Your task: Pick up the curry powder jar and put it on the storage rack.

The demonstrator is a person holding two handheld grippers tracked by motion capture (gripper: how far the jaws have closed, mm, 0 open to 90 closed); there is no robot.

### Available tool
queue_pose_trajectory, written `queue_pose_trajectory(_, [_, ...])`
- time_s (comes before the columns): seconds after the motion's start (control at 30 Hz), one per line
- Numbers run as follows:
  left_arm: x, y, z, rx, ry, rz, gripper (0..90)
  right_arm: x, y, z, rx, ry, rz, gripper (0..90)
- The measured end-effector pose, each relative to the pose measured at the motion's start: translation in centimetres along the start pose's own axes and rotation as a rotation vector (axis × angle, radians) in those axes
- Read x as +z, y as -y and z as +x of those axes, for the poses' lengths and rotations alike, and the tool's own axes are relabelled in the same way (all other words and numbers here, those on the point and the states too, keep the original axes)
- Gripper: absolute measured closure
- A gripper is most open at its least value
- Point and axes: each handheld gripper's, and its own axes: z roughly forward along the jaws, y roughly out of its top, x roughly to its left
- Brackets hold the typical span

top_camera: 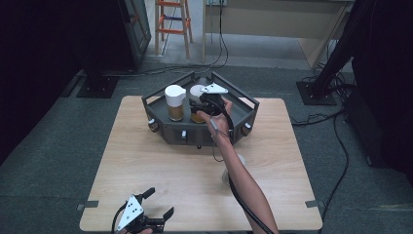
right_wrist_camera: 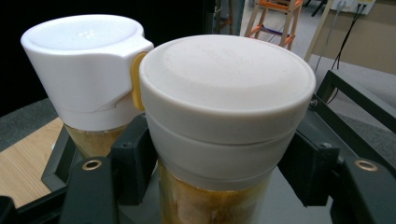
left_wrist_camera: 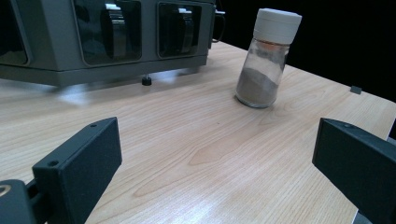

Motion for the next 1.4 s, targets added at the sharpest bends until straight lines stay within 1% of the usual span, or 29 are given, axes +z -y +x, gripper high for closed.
queue_pose_trajectory(0.07, [0.0,0.0,0.0,0.001,-0.001,0.002,1.2,0.0,-0.1,-0.1,0.008,0.002,0.003,33.5])
queue_pose_trajectory(0.13, [0.0,0.0,0.0,-0.001,0.0,0.001,1.2,-0.1,-0.1,0.0,0.025,0.0,0.0,29.9])
queue_pose_trajectory(0.17, [0.0,0.0,0.0,-0.001,0.0,0.001,1.2,-0.2,0.0,0.0,0.029,0.001,-0.003,27.7])
queue_pose_trajectory(0.2, [0.0,0.0,0.0,-0.001,0.0,0.0,1.2,-0.4,0.0,0.1,0.037,0.007,-0.007,22.9])
queue_pose_trajectory(0.23, [0.0,0.0,0.0,0.0,0.0,-0.001,1.2,-0.5,0.1,0.2,0.059,0.018,-0.009,19.0])
queue_pose_trajectory(0.3, [0.0,0.0,0.0,0.0,0.001,-0.002,1.2,-0.8,0.3,0.0,0.101,0.012,-0.009,15.0])
queue_pose_trajectory(0.33, [0.0,0.0,0.0,0.0,0.0,-0.002,1.2,-0.9,0.4,0.0,0.108,0.015,-0.013,12.1])
queue_pose_trajectory(0.37, [0.0,0.0,0.0,0.0,0.0,-0.002,1.2,-1.1,0.5,-0.1,0.115,0.016,-0.017,12.1])
queue_pose_trajectory(0.43, [0.0,0.0,0.0,0.0,0.0,-0.001,1.2,-1.4,0.8,-0.3,0.121,0.001,-0.025,11.2])
queue_pose_trajectory(0.5, [0.0,0.0,0.0,0.0,0.0,0.001,1.2,-1.7,0.9,-0.4,0.127,-0.012,-0.022,4.5])
queue_pose_trajectory(0.53, [0.0,0.0,0.0,0.0,-0.001,0.002,1.2,-1.9,0.9,-0.3,0.131,-0.015,-0.024,3.2])
queue_pose_trajectory(0.6, [0.1,0.0,0.0,-0.001,0.0,0.002,1.2,-2.3,1.2,-0.2,0.13,-0.02,-0.036,3.1])
queue_pose_trajectory(0.63, [0.1,0.0,0.0,-0.001,0.0,0.001,1.2,-2.5,1.2,-0.1,0.119,-0.02,-0.042,2.6])
queue_pose_trajectory(0.8, [0.0,0.0,0.0,-0.001,0.001,0.0,1.2,-3.4,1.5,0.8,0.101,-0.019,-0.057,2.4])
queue_pose_trajectory(0.9, [0.0,0.0,0.0,-0.001,0.001,0.0,1.2,-3.9,1.7,1.2,0.088,-0.029,-0.064,2.4])
queue_pose_trajectory(1.0, [0.0,0.0,0.0,0.0,0.002,0.0,1.2,-4.5,2.0,1.6,0.067,-0.03,-0.085,2.4])
queue_pose_trajectory(1.33, [0.0,0.0,0.0,0.002,0.002,0.002,1.2,-6.4,2.5,1.7,0.062,-0.074,-0.12,2.4])
queue_pose_trajectory(1.4, [0.0,0.0,0.0,0.003,0.002,0.001,1.2,-6.7,2.6,1.8,0.067,-0.072,-0.124,2.2])
